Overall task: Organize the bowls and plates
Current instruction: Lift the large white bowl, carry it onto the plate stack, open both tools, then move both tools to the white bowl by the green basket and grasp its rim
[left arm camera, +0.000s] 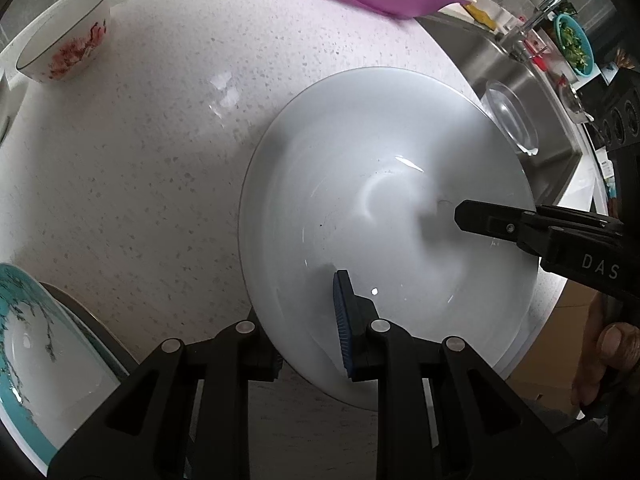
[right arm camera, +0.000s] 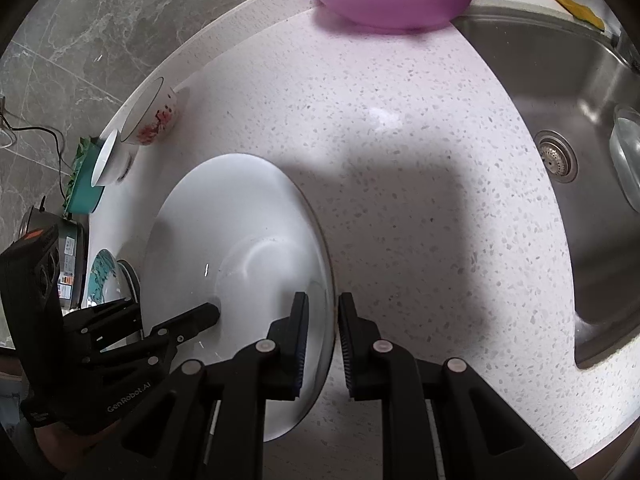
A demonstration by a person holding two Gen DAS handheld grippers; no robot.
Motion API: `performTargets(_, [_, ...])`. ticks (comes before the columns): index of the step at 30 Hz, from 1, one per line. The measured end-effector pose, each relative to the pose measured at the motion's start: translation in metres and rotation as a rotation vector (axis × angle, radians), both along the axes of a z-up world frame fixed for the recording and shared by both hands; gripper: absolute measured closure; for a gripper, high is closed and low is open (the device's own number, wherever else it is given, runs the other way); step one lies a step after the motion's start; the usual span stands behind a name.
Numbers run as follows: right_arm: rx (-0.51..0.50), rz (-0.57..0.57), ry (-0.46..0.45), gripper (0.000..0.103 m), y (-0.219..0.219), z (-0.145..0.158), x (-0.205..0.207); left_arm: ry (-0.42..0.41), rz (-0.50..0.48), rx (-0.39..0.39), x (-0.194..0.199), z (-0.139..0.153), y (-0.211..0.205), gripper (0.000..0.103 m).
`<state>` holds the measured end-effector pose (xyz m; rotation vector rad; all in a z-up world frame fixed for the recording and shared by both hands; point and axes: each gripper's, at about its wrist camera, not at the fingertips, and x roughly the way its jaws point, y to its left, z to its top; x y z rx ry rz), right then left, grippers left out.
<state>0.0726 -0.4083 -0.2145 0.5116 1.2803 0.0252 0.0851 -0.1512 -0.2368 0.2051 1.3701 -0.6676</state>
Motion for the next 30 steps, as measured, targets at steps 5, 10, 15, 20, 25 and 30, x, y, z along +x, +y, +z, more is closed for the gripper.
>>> performTargets(5, [0.010,0.001,0.004,0.086,-0.005,-0.005,-0.004,-0.018,0.006,0.004,0.007,-0.003,-0.011,0.084])
performTargets(10, [0.027,0.010,0.005,0.082,-0.004,-0.009,-0.001,-0.023,0.029,-0.006,0.011,-0.001,-0.011,0.082])
performTargets(15, [0.056,0.005,-0.011,0.052,-0.009,-0.006,-0.001,-0.067,0.039,-0.037,0.009,0.020,-0.005,0.033])
performTargets(20, [0.051,-0.026,-0.070,0.041,-0.031,0.026,-0.006,-0.110,0.077,-0.113,0.013,0.070,0.013,0.020])
performTargets(25, [0.049,-0.050,-0.164,0.032,-0.060,0.075,0.016,-0.121,0.218,-0.199,0.051,0.121,0.074,0.000])
performTargets(30, [0.022,0.070,-0.312,0.024,-0.031,0.134,0.074,-0.290,0.419,-0.102,0.113,0.161,0.177,0.000])
